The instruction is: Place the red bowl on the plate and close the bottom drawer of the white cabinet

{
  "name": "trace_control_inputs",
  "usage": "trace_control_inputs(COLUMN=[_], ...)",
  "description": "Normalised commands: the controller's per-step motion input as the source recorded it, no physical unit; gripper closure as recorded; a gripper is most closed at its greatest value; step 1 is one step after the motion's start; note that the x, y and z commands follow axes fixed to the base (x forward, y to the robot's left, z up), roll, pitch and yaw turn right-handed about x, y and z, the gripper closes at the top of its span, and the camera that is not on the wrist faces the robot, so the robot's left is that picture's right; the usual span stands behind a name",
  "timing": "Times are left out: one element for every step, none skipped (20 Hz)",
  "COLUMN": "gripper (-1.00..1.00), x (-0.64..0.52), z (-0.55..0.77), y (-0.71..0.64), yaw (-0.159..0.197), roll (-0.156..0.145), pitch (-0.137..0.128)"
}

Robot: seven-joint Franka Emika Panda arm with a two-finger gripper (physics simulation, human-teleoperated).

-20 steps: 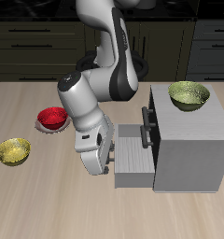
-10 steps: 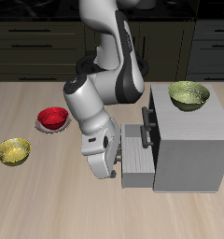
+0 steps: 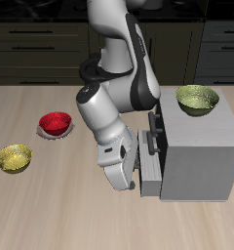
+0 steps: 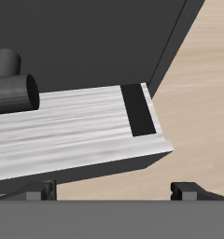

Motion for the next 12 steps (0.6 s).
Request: trace_control_inputs(gripper=[-1.0, -1.0, -1.0, -1.0, -1.0, -1.0, -1.0, -1.0, -1.0, -1.0, -1.0, -1.0], x=[0.1, 0.09, 0.08, 0.08, 0.04, 0.09, 0.03, 0.02, 0.02, 0.03, 0.01, 0.07], z=[0.07, 0.05, 0.05, -0.06, 0.02, -0.04, 0.02, -0.12, -0.1, -0.12, -0.15, -0.46], y=[0.35, 0.22, 0.34, 0.3, 0.22, 0.45, 0.18, 0.13, 0.18, 0.17, 0.12, 0.26], yaw=[0.021, 0.003, 0.0, 0.003, 0.062, -0.034, 0.0, 0.006, 0.046, 0.064, 0.046, -0.009], roll=[0.039, 0.03, 0.06, 0.027, 0.046, 0.051, 0.025, 0.031, 0.035, 0.046, 0.025, 0.05], pitch=[-0.089, -0.06, -0.047, 0.012, -0.014, -0.019, -0.051, 0.013, -0.031, -0.042, -0.016, 0.003])
